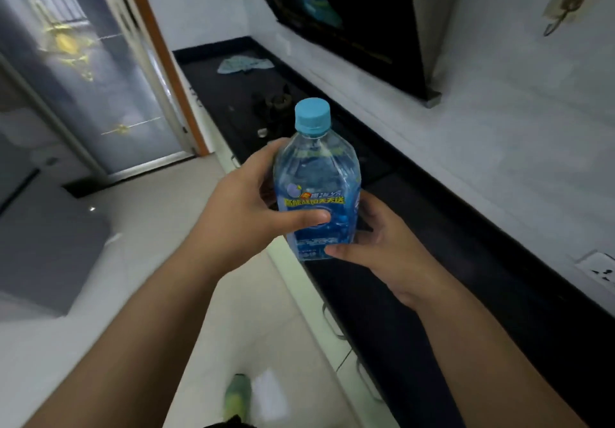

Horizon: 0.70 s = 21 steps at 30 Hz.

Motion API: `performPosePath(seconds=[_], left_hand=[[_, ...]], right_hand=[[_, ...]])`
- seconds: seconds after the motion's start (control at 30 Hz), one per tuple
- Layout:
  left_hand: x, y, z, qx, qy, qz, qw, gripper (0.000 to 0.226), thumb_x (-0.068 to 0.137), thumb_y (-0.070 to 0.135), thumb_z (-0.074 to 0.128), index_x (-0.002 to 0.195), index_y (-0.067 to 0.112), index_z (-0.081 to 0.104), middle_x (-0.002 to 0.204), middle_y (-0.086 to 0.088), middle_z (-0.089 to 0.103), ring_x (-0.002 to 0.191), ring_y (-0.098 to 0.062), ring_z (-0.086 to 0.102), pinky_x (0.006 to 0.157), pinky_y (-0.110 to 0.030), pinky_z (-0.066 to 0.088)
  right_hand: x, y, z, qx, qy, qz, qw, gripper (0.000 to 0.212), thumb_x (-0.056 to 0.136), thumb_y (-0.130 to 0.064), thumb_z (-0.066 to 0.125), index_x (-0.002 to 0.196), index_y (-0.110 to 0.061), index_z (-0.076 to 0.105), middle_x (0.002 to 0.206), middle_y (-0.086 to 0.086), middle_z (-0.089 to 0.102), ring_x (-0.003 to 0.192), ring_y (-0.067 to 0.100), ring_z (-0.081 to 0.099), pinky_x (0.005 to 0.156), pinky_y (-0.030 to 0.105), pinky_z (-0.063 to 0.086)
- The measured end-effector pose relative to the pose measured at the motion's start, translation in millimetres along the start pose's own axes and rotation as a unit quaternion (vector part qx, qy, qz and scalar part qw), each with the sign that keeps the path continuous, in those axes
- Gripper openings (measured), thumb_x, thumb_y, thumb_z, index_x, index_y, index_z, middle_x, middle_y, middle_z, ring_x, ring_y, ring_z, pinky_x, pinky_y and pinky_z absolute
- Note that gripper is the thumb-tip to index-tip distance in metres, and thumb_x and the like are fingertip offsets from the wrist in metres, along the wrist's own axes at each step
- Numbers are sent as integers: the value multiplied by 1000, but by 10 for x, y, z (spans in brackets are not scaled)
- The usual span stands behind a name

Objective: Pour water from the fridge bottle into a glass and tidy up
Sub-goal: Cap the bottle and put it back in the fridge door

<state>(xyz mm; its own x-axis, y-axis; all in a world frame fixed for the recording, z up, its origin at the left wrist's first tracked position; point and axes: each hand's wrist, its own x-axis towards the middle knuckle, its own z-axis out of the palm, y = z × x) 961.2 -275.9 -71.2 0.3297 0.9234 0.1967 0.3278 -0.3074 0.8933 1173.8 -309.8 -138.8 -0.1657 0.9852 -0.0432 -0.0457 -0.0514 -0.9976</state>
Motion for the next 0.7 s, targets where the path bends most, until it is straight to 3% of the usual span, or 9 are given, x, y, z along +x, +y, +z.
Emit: performPosePath(seconds=[0.23,0.43,0.7], left_hand=[[-519,-298,-628,23,95,-58,994,93,63,39,96,145,31,53,127,16,72,115,-6,71,100,-38,59],[-1098,-514,-1368,42,186,-102,976,92,63,37,95,145,35,53,121,26,71,111,6,68,97,-23,58],[-2057,-926,-2693,68,266,-135,952,94,63,45,93,146,37,51,124,26,70,114,5,67,98,-23,58]], right_hand=[[337,59,704,-12,-104,26,994,83,81,5,81,148,-34,49,147,-13,56,122,23,68,102,51,55],[651,111,1670,-26,-190,46,980,84,81,8,80,145,-37,51,146,-19,55,119,21,69,101,51,56],[903,213,3445,-22,-288,64,955,81,81,10,78,143,-35,53,144,-19,57,117,21,71,103,51,55]])
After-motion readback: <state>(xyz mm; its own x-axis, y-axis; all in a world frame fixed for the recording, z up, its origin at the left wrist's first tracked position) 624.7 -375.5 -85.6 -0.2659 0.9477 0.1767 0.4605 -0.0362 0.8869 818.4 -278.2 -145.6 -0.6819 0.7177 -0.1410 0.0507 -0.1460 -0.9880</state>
